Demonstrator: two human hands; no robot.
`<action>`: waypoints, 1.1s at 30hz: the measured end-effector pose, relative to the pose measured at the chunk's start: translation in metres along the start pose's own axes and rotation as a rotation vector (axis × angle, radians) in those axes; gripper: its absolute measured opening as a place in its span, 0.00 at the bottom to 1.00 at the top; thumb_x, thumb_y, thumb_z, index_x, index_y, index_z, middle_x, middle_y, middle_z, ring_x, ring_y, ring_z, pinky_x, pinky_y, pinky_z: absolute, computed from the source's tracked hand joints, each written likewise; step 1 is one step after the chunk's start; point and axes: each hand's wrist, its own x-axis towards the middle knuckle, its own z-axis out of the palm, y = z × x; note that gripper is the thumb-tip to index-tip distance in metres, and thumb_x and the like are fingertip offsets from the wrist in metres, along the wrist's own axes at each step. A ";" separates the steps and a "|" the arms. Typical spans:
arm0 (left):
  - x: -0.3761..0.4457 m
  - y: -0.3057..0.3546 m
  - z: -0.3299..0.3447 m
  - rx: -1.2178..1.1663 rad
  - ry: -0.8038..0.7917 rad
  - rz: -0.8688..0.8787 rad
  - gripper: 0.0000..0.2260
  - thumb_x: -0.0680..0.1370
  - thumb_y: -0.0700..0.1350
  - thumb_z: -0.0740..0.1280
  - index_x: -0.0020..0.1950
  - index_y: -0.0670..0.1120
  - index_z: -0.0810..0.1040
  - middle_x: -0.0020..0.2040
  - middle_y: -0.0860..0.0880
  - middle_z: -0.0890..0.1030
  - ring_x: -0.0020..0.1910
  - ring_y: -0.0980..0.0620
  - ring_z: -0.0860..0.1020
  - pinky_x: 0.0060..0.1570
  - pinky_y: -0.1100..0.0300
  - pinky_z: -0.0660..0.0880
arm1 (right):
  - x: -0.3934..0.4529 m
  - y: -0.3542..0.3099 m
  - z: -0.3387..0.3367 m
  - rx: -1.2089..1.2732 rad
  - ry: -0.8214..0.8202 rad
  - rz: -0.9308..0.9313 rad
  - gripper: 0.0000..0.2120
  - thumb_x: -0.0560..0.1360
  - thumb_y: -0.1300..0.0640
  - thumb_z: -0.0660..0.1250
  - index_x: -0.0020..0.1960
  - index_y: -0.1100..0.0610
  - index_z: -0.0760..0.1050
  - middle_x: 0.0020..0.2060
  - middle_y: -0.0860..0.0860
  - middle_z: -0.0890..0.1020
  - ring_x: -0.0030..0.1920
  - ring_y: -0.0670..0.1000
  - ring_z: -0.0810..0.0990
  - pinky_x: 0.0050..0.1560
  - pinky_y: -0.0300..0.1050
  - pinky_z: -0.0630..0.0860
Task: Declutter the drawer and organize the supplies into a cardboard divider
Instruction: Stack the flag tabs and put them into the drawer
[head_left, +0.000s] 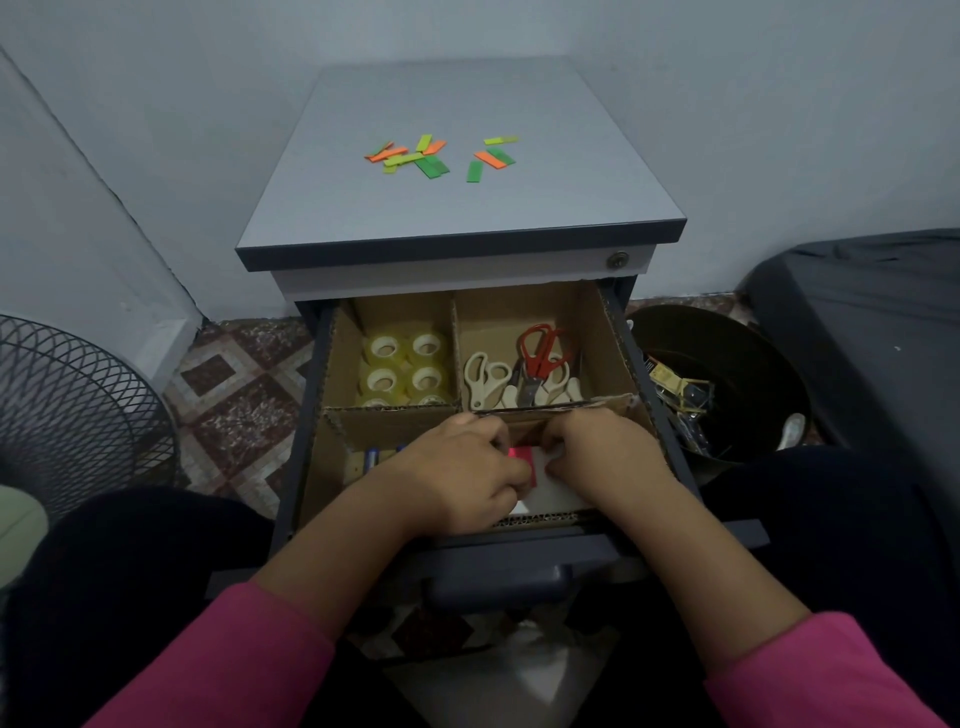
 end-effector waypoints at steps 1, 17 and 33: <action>0.000 0.000 0.000 -0.004 0.000 -0.001 0.12 0.79 0.50 0.56 0.58 0.57 0.76 0.58 0.49 0.70 0.61 0.50 0.66 0.62 0.57 0.59 | -0.001 0.002 -0.001 -0.029 0.018 0.052 0.09 0.75 0.59 0.64 0.53 0.52 0.79 0.45 0.51 0.79 0.46 0.54 0.79 0.43 0.44 0.73; 0.001 -0.004 0.004 -0.033 -0.020 -0.006 0.15 0.78 0.53 0.53 0.59 0.59 0.75 0.57 0.51 0.70 0.61 0.49 0.66 0.65 0.53 0.63 | -0.006 0.004 0.000 -0.005 0.007 0.214 0.04 0.76 0.61 0.63 0.47 0.57 0.77 0.44 0.53 0.80 0.48 0.55 0.80 0.40 0.44 0.71; 0.000 0.000 0.000 -0.029 0.000 0.009 0.12 0.79 0.50 0.56 0.59 0.57 0.76 0.58 0.49 0.70 0.61 0.51 0.65 0.62 0.58 0.58 | 0.004 0.010 -0.006 0.314 -0.035 0.220 0.05 0.73 0.60 0.69 0.45 0.53 0.82 0.40 0.51 0.82 0.37 0.51 0.81 0.39 0.43 0.80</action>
